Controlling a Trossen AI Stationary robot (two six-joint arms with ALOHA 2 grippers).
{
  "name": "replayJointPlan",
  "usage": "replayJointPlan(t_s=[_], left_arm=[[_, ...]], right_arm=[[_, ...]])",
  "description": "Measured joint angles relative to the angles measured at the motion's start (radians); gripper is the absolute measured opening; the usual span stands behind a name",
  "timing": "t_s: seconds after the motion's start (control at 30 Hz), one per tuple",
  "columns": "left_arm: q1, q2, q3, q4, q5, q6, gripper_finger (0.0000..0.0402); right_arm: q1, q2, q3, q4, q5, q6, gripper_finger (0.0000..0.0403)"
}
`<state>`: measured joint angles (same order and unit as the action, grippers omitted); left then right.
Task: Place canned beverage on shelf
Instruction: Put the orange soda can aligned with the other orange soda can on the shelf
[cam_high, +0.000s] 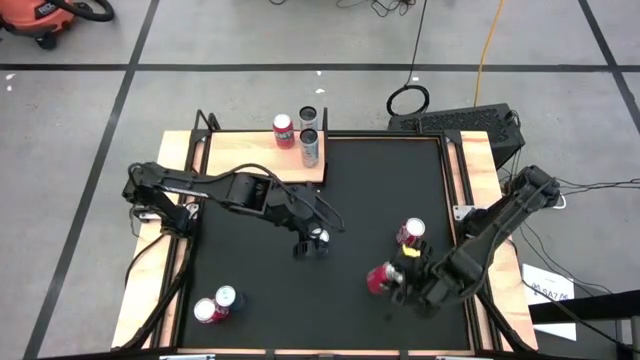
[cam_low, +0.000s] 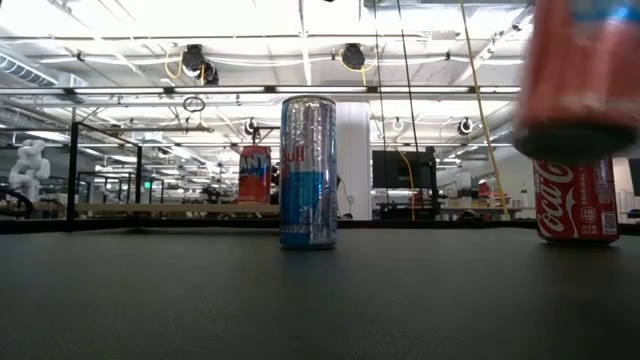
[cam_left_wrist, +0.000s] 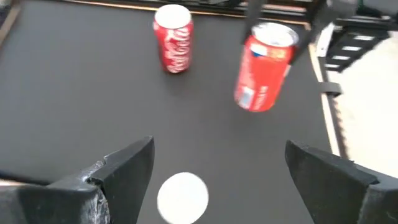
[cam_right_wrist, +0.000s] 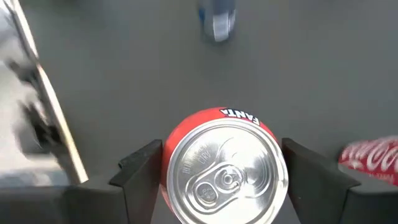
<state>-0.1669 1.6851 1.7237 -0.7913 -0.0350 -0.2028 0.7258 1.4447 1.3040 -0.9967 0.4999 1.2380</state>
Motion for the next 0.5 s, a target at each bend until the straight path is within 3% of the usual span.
replayJointPlan(t_s=[0.33, 0.5], left_arm=[[0.004, 0.078, 0.0, 0.117, 0.074, -0.001, 0.0355], [0.016, 0.104, 0.0, 0.188, 0.091, -0.002, 0.038]], right_arm=[[-0.12, -0.111, 0.024, 0.122, 0.098, -0.235, 0.0276], [-0.188, -0.114, 0.022, 0.185, 0.102, -0.32, 0.0275]])
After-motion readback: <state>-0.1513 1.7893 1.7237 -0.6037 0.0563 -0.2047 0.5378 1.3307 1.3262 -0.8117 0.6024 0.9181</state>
